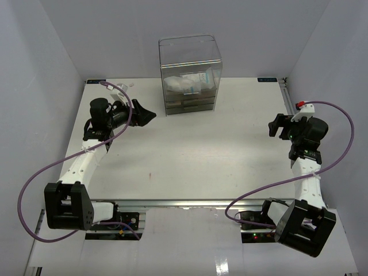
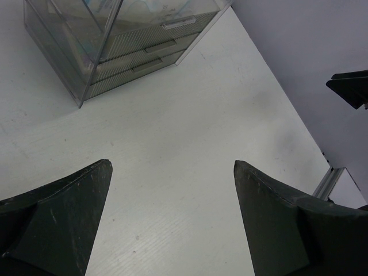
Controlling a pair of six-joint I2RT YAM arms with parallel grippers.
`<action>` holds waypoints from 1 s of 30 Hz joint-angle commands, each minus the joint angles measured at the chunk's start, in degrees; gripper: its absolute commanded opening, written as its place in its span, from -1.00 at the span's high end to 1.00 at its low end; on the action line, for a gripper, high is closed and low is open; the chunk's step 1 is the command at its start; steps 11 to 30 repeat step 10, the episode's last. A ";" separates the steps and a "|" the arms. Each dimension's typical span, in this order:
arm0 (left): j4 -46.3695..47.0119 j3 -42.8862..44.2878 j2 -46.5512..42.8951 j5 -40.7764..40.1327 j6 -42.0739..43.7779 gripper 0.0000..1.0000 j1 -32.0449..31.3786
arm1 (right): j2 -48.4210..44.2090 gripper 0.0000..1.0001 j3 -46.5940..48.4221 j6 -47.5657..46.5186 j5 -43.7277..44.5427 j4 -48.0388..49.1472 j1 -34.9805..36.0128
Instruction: Organize the makeup
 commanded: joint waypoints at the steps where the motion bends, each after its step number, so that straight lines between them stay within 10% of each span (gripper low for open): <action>1: 0.25 -0.40 -2.49 0.73 1.00 -0.96 -0.12 | -0.89 -0.80 0.14 -0.61 2.91 3.41 -0.39; 30: 0.18 -0.40 -2.67 0.32 1.34 -0.96 -0.14 | -2.18 -0.81 -0.46 -0.54 4.26 4.38 -0.87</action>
